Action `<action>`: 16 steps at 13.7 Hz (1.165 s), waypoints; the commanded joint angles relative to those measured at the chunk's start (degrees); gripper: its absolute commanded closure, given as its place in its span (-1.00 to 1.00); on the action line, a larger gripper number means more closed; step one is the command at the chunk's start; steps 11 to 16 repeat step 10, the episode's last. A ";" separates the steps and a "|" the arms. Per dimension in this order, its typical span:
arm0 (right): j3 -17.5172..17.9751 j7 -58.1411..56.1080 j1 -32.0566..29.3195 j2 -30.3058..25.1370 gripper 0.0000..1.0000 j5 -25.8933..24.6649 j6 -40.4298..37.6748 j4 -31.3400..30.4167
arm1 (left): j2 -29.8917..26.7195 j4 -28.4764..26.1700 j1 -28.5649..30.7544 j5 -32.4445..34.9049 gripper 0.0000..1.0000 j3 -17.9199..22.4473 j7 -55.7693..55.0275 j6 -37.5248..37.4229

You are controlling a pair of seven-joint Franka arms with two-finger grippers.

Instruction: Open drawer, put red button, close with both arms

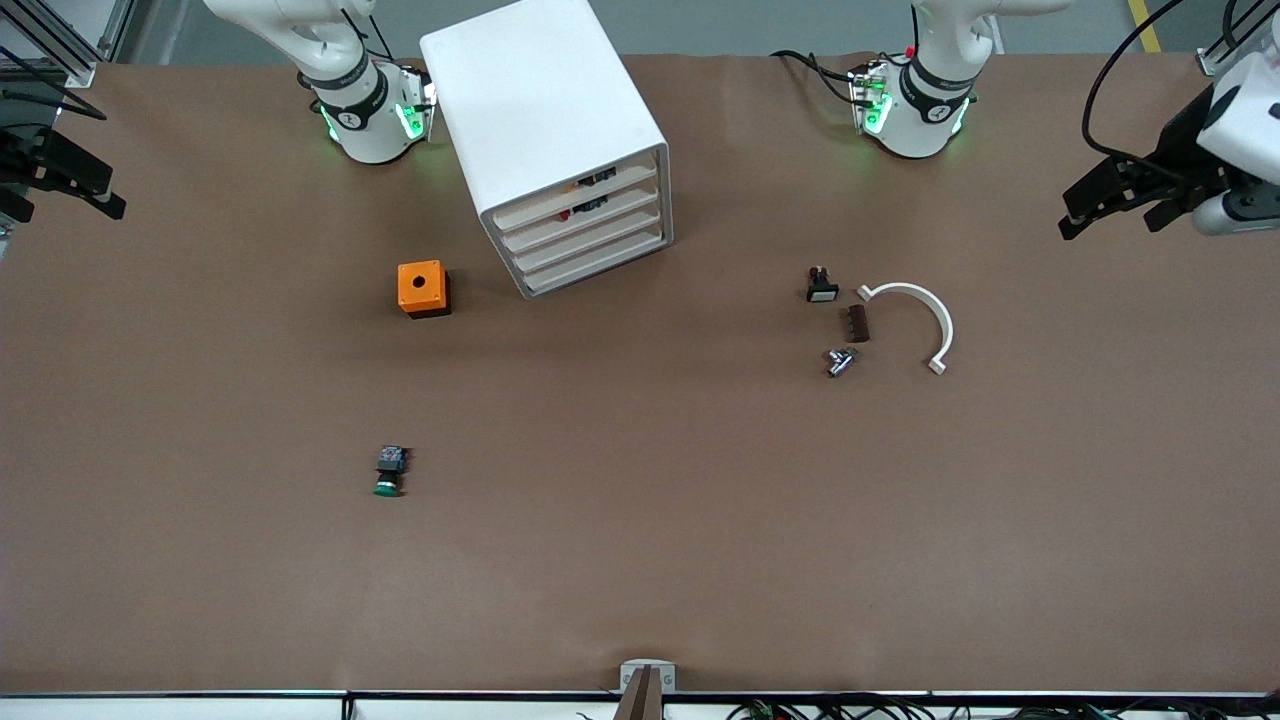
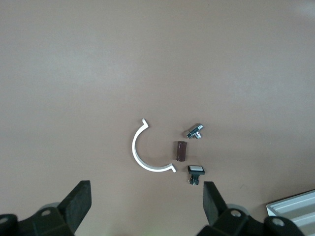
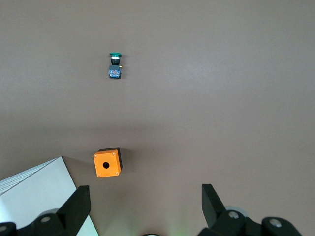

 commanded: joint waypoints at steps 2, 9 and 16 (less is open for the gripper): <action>1.01 -0.97 -2.19 -1.38 -1.00 -0.35 0.15 -1.27 | 0.66 1.53 0.16 1.30 -0.99 0.01 0.97 -1.36; 1.10 -0.97 -2.10 -1.38 -1.00 -0.35 0.15 -1.27 | 0.75 1.97 0.25 1.30 -0.99 0.10 5.36 -1.63; 1.10 -0.97 -2.10 -1.38 -1.00 -0.35 0.06 -1.36 | 0.75 1.80 0.25 1.30 -1.00 0.10 5.28 -1.63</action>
